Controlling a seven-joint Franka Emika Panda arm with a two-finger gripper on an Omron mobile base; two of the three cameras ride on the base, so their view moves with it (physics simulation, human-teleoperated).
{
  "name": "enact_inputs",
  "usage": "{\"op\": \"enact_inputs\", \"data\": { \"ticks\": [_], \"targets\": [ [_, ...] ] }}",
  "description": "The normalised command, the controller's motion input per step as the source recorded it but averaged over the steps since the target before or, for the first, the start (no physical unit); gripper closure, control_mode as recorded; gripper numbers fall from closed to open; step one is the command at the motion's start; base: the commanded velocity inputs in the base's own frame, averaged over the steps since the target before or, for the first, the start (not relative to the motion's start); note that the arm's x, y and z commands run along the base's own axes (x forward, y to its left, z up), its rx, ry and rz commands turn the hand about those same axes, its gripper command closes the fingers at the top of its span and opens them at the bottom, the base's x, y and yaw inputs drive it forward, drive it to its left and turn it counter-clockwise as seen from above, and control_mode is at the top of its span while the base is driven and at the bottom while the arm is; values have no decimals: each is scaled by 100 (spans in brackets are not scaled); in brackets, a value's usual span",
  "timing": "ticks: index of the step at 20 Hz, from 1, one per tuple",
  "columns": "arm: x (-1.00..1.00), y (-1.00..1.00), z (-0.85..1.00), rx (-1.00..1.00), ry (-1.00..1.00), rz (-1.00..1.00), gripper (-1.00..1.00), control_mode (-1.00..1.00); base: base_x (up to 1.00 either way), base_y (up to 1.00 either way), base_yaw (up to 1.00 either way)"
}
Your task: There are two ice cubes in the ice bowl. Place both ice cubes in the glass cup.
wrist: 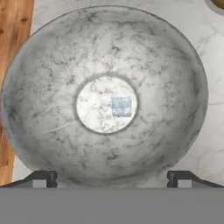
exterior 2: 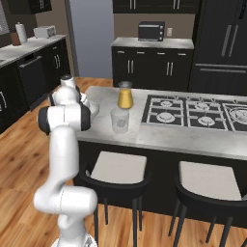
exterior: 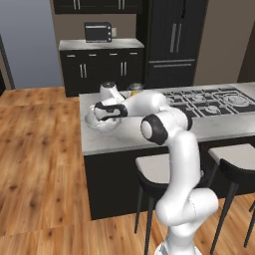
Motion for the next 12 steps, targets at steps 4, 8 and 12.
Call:
{"op": "enact_inputs", "data": {
  "ticks": [4,8,12],
  "targets": [
    [47,0,-48,-1,7,0,-100,-100,0,0,0],
    [23,-7,-56,-4,6,0,-100,-100,0,0,0],
    [8,-21,-61,-2,7,0,-100,-100,0,0,0]
  ]
}}
